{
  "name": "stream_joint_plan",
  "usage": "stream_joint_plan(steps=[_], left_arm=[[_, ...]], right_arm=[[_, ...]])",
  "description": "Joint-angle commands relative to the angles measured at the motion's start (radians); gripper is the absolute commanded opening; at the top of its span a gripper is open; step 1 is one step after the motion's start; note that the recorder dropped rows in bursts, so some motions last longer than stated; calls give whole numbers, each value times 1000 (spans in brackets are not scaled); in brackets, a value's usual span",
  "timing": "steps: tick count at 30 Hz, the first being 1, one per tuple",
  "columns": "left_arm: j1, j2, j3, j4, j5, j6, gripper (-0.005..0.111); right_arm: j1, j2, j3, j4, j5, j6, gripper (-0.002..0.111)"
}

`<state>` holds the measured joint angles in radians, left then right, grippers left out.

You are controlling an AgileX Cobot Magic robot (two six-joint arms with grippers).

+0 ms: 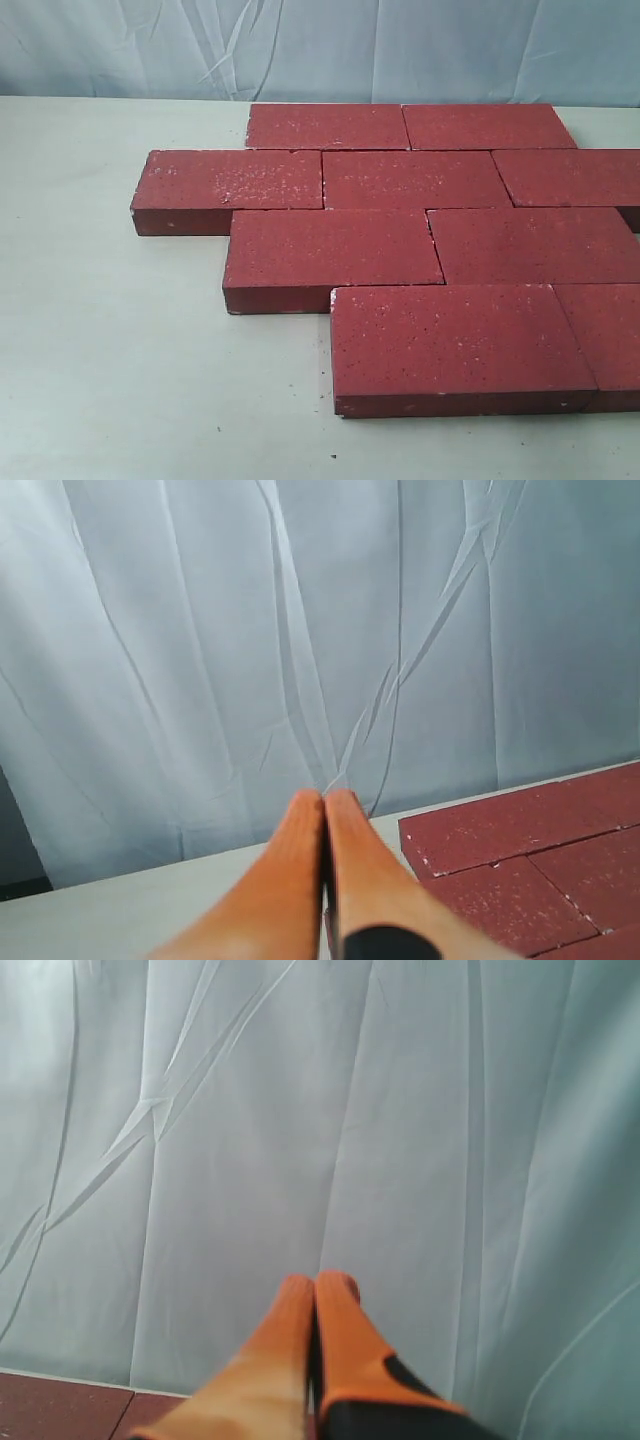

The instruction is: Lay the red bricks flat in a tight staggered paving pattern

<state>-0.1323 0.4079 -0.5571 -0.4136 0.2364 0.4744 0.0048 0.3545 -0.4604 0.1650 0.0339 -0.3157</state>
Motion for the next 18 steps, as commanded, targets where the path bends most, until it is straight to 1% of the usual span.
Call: stream_joint_plan(steps=[1, 6, 18], left_arm=[[1, -55, 26, -9, 0, -4, 0], [1, -80, 71, -23, -65, -4, 0], [1, -80, 71, -17, -56, -4, 0]], right_arm=[[-3, -31, 7, -1, 17, -4, -1], [-3, -31, 16, -1, 16, -4, -1], [-3, -31, 16, 2, 26, -1, -1]])
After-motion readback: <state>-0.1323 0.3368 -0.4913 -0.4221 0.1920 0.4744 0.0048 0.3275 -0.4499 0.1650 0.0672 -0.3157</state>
